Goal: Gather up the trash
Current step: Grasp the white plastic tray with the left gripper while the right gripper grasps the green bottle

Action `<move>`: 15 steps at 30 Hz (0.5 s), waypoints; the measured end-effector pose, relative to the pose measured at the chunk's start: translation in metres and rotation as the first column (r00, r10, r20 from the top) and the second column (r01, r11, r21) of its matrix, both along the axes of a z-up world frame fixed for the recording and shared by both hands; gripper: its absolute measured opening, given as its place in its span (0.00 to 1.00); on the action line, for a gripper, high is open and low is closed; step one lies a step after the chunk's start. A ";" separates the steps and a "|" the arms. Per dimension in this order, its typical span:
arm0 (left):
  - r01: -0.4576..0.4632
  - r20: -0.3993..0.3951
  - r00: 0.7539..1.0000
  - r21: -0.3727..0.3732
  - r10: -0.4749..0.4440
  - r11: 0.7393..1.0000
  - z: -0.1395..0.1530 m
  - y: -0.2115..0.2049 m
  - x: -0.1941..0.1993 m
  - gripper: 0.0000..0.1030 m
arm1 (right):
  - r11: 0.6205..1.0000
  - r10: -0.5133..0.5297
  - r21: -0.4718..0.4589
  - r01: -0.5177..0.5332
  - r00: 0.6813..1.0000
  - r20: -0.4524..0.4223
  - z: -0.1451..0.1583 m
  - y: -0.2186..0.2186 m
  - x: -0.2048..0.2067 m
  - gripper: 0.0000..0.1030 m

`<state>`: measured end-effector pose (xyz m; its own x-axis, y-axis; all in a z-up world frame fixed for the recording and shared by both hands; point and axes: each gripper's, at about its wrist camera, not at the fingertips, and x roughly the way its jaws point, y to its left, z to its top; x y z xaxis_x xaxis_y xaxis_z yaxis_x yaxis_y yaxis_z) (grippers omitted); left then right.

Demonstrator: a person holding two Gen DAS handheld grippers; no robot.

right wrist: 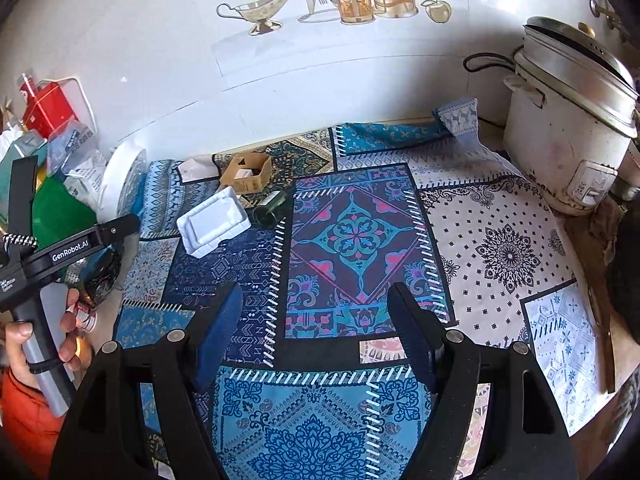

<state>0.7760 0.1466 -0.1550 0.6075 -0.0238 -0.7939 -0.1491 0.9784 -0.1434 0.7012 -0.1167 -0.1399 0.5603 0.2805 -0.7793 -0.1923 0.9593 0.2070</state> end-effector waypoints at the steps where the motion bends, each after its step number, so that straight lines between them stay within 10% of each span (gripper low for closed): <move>1: 0.024 -0.013 1.000 0.001 -0.024 1.000 -0.007 0.002 0.013 0.94 | 1.000 -0.015 0.004 0.015 1.000 -0.014 -0.004 0.001 0.004 0.69; 15: 0.178 -0.171 0.969 -0.029 -0.180 0.984 -0.109 0.025 0.135 0.93 | 0.993 -0.100 -0.076 0.090 0.986 -0.133 -0.059 0.032 0.065 0.69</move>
<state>0.9114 0.1711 -0.2638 0.4464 -0.1314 -0.8852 0.0048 0.9895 -0.1444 0.7661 -0.0850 -0.1989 0.4692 0.1735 -0.8659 -0.0743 0.9848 0.1570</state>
